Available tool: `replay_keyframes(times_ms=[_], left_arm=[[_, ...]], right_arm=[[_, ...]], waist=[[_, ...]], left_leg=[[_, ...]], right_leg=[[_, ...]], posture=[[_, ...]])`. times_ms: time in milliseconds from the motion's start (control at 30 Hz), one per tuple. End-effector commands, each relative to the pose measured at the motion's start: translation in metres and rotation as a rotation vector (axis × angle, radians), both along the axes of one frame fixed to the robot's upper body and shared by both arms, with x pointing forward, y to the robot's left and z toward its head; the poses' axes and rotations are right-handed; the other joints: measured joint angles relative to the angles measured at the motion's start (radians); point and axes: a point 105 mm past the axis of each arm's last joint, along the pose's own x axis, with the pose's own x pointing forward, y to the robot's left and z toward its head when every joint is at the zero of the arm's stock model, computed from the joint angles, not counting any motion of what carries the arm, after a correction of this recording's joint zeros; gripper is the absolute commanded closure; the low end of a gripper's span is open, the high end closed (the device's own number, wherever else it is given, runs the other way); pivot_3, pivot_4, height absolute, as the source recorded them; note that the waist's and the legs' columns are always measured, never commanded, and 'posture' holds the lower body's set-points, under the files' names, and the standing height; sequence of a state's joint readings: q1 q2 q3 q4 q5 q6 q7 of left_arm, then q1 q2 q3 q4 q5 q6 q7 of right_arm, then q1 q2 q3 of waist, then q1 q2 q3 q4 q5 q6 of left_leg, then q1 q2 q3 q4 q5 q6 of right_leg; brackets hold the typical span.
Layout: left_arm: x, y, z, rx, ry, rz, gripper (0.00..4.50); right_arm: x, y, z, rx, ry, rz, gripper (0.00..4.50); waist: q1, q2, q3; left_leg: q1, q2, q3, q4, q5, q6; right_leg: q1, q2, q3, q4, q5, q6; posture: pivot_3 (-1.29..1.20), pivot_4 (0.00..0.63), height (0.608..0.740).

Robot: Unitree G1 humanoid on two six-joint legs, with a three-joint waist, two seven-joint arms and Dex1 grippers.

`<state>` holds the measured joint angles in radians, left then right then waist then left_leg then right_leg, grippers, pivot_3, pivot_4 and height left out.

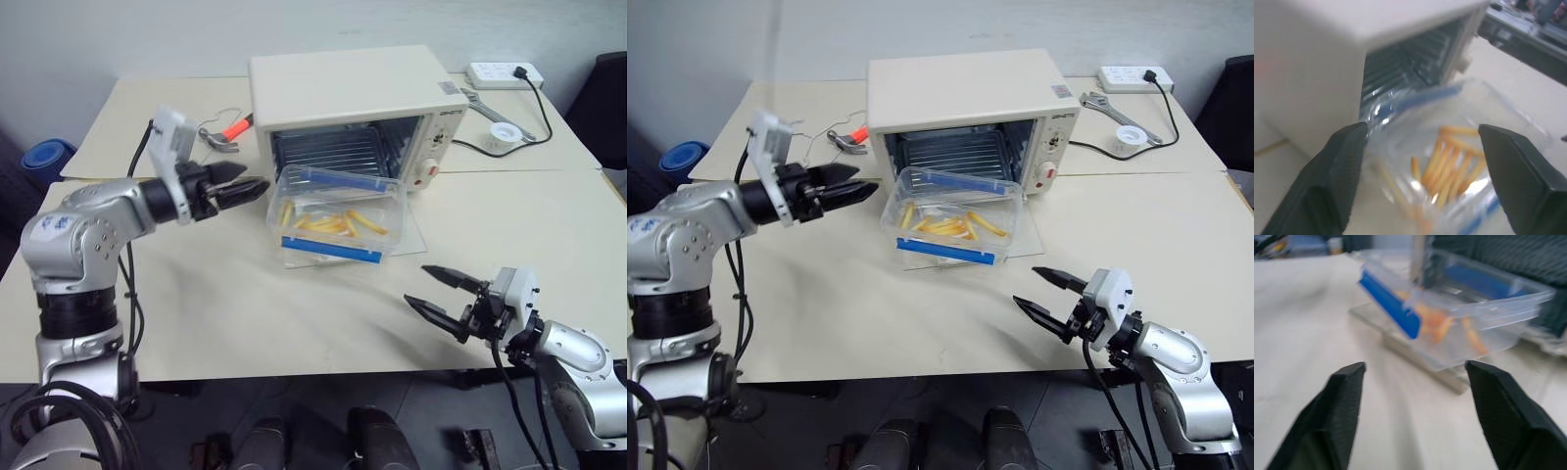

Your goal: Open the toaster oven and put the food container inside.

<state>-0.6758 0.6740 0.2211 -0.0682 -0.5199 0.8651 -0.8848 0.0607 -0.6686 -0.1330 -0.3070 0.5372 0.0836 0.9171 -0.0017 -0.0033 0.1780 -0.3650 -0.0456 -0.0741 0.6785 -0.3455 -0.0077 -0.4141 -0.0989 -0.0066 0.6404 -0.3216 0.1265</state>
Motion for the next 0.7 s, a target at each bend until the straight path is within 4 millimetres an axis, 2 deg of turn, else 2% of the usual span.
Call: replay_keyframes(times_ms=[33,133,200,233,300,533,700], left_arm=[[-0.027,0.010,-0.017,0.148,-0.117,-0.174,2.01],[-0.043,0.014,-0.047,0.222,-0.091,-0.253,2.93],[-0.050,0.007,-0.065,0.221,-0.068,-0.274,3.55],[-0.051,0.002,-0.071,0.209,-0.065,-0.276,3.82],[-0.050,-0.013,-0.077,0.154,-0.066,-0.276,4.41],[-0.025,-0.063,-0.084,0.038,-0.062,-0.196,4.46],[-0.006,-0.079,-0.078,-0.043,-0.080,-0.098,4.46]], right_arm=[[-0.010,0.016,0.001,-0.043,0.019,0.102,2.53],[-0.008,0.019,0.001,-0.052,0.019,0.111,3.57],[-0.005,0.022,-0.001,-0.069,0.024,0.125,4.26],[-0.003,0.024,-0.003,-0.075,0.031,0.133,4.50],[0.007,0.029,-0.003,-0.080,0.040,0.141,4.50],[0.052,0.041,0.017,-0.067,0.003,0.100,4.50],[0.086,0.037,0.034,-0.046,-0.060,0.024,4.50]], waist=[[0.001,0.000,0.000],[0.013,0.000,0.000],[0.020,0.000,0.000],[0.023,0.000,0.000],[0.027,0.000,0.000],[0.023,0.000,0.000],[0.020,0.000,0.000]], left_leg=[[0.000,0.000,0.000,0.000,0.000,0.000],[-0.002,0.000,-0.003,0.002,-0.001,0.001],[-0.003,0.000,-0.004,0.003,-0.001,0.003],[-0.003,0.000,-0.004,0.003,-0.002,0.003],[-0.003,-0.001,-0.004,0.003,-0.002,0.003],[-0.004,-0.001,-0.002,0.004,-0.002,0.004],[-0.003,-0.001,-0.001,0.004,-0.002,0.004]], right_leg=[[0.000,-0.001,0.000,-0.001,0.000,0.000],[0.001,-0.003,0.001,-0.003,0.000,-0.001],[0.002,-0.004,0.004,-0.004,0.000,-0.001],[0.002,-0.004,0.004,-0.004,0.001,-0.001],[0.002,-0.004,0.005,-0.004,0.001,-0.001],[0.001,0.001,0.003,-0.002,0.001,0.000],[0.000,0.001,-0.001,0.004,0.001,0.000]], posture=[[0.00,0.150,0.740],[0.00,0.150,0.740],[0.00,0.150,0.740],[0.00,0.150,0.740],[0.00,0.150,0.740],[0.00,0.150,0.740],[0.00,0.150,0.740]])
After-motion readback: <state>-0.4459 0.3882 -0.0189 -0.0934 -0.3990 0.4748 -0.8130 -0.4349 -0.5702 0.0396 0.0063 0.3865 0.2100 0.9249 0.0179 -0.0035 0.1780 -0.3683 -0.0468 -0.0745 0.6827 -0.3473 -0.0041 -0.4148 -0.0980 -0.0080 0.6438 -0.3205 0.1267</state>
